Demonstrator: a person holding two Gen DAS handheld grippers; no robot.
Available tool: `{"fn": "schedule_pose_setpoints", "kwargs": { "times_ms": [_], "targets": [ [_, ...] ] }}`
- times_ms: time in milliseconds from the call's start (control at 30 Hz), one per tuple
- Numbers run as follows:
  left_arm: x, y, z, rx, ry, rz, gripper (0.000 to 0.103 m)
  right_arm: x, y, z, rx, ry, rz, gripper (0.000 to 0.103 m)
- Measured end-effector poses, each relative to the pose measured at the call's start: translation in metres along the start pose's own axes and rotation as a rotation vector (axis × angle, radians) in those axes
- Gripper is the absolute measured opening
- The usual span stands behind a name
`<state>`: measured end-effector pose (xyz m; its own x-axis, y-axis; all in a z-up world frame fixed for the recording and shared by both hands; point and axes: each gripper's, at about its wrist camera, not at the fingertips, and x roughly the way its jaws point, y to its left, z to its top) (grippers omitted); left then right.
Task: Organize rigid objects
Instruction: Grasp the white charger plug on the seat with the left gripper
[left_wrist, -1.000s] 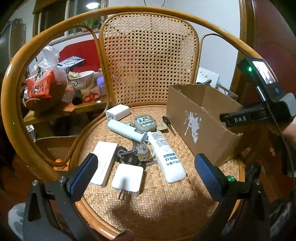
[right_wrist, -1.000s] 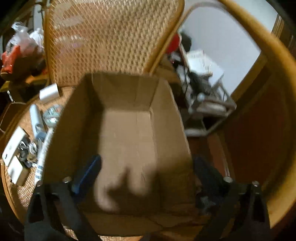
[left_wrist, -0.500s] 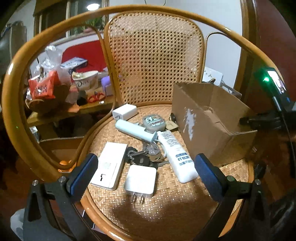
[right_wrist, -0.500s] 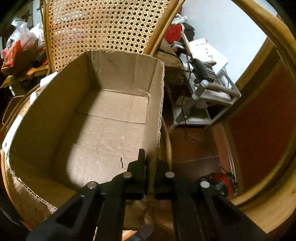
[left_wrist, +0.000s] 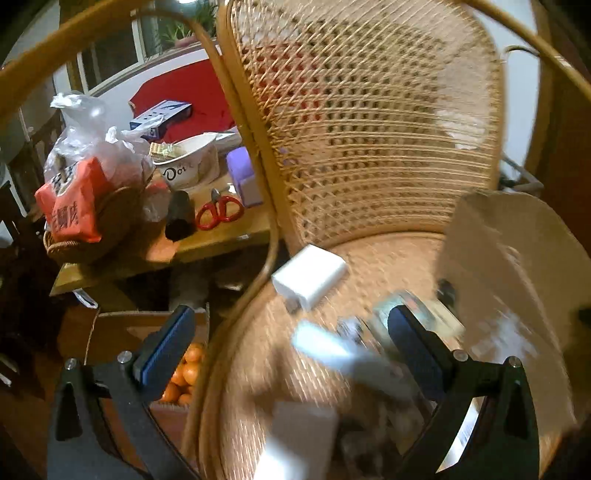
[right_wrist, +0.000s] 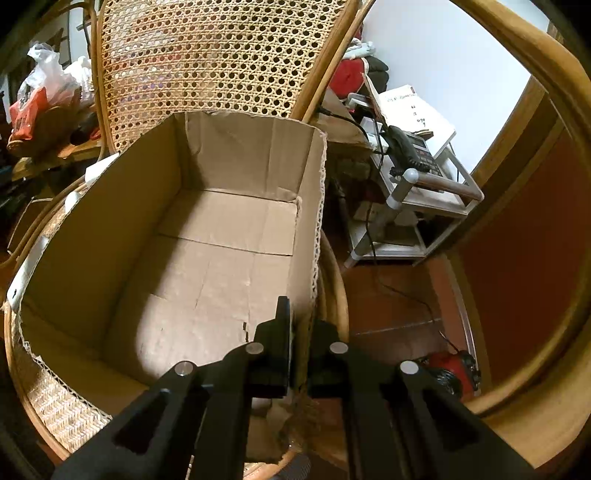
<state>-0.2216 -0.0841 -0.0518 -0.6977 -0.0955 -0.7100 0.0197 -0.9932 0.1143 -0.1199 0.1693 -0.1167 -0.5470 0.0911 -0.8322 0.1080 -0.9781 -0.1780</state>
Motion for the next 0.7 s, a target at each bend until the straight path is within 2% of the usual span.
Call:
{"fn": "schedule_pose_setpoints", "kwargs": {
  "times_ms": [67, 233, 333, 500, 700],
  "targets": [
    [0.026, -0.002, 0.012, 0.024, 0.029, 0.022, 0.102, 0.000, 0.000, 0.000, -0.003, -0.003, 0.000, 0.008],
    [0.081, -0.007, 0.026, 0.038, 0.113, 0.000, 0.102, -0.001, 0.001, -0.002, -0.017, -0.015, 0.004, 0.008],
    [0.104, -0.008, 0.027, 0.035, 0.163, 0.003, 0.102, -0.001, 0.001, -0.003, -0.021, -0.018, 0.006, 0.008],
    [0.131, -0.009, 0.031, 0.070, 0.186, 0.021, 0.103, -0.001, 0.001, -0.003, -0.019, -0.018, 0.006, 0.008],
    [0.159, 0.004, 0.027, -0.014, 0.296, -0.092, 0.101, -0.001, 0.000, -0.003, -0.018, -0.018, 0.007, 0.008]
  ]
}}
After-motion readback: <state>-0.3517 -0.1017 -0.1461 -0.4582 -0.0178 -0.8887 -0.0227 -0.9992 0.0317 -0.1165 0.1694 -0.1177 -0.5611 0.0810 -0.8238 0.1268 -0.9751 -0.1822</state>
